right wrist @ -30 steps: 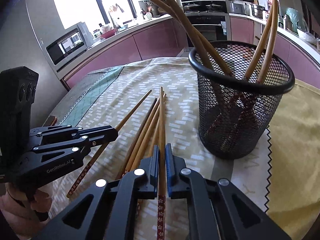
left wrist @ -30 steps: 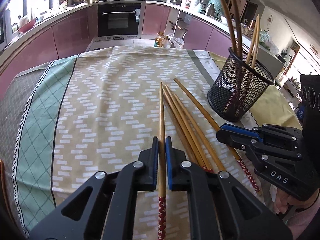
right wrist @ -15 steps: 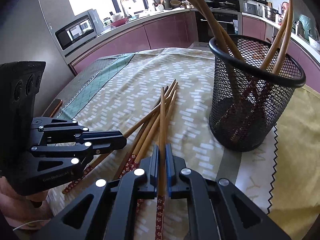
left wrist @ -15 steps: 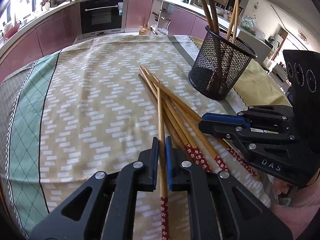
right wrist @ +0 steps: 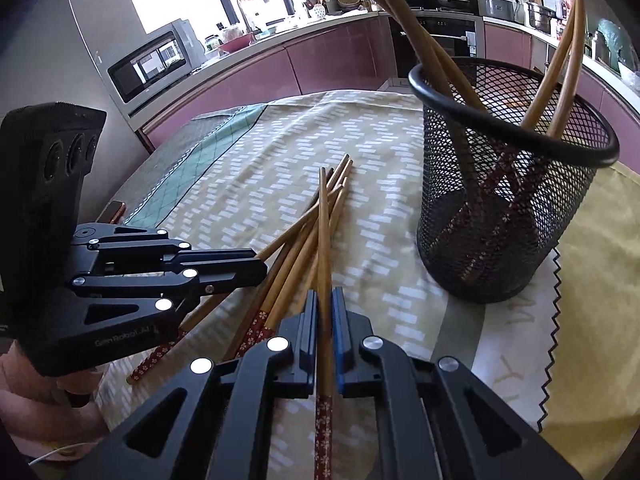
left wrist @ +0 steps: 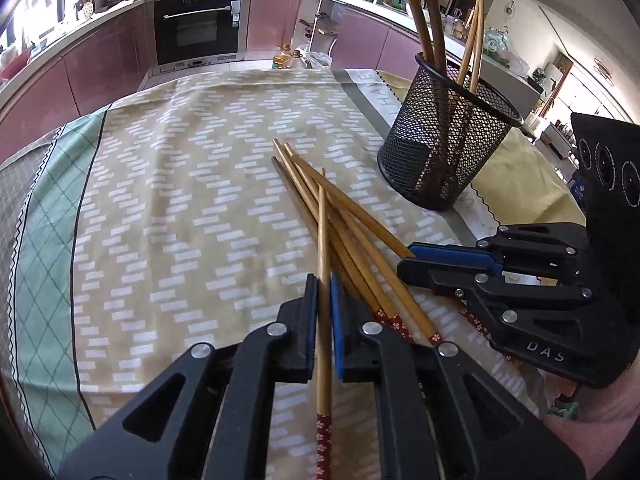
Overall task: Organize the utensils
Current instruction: 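Lift the right tool's chopstick upright toward the cup while the left tool lifts its own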
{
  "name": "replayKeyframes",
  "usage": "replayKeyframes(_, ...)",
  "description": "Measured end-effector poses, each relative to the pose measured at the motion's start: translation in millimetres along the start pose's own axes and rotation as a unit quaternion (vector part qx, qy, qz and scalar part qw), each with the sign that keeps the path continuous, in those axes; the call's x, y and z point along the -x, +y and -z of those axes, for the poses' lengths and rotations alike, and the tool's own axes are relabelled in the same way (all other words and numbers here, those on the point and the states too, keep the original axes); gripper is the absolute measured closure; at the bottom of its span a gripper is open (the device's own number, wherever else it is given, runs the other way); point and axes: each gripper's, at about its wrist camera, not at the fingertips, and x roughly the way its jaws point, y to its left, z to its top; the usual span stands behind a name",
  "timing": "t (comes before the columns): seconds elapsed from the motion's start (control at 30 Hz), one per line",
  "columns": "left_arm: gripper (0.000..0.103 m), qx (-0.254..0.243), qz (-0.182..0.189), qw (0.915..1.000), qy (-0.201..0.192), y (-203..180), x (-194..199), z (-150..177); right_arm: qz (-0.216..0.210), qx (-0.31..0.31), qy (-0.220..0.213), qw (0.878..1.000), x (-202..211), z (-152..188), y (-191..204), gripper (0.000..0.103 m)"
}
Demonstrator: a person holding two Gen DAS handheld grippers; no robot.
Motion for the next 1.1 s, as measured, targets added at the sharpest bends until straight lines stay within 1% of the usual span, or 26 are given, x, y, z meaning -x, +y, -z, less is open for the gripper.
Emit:
replayKeyframes(0.17,0.096,-0.001,0.011,0.9997,-0.021,-3.7,18.6,1.9,-0.01,0.009,-0.03,0.999,24.0,2.5,4.4,0.097)
replayKeyframes(0.3,0.096,-0.006,0.04,0.9982,-0.044,-7.0,44.3,-1.5,-0.012,0.015,-0.06,0.998,50.8,4.3,6.3,0.097)
replayKeyframes(0.47,0.096,-0.013,0.083,0.9933,-0.08,-10.7,80.3,-7.5,-0.009,0.013,-0.101,0.995,82.4,4.2,3.0,0.097)
replayKeyframes(0.57,0.096,-0.022,0.098,0.9901,-0.098,-15.8,97.0,-11.5,-0.005,0.01,-0.128,0.992,100.5,3.1,-1.6,0.097)
replayKeyframes(0.63,0.096,-0.027,0.102,0.9884,-0.109,-20.2,105.7,-14.7,-0.005,0.007,-0.141,0.99,110.5,1.4,-5.0,0.097)
replayKeyframes(0.73,0.096,-0.031,0.12,0.9847,-0.123,-23.7,119.6,-17.3,-0.001,0.005,-0.159,0.987,123.1,-1.1,-10.0,0.097)
replayKeyframes(0.9,0.096,-0.031,0.137,0.9781,-0.154,-27.2,138.6,-28.6,0.004,0.008,-0.186,0.982,139.2,-10.7,-15.2,0.097)
replayKeyframes(1.1,0.096,-0.026,0.135,0.9732,-0.184,-33.9,147.1,-52.6,0.015,0.014,-0.209,0.978,152.6,-27.3,-19.6,0.097)
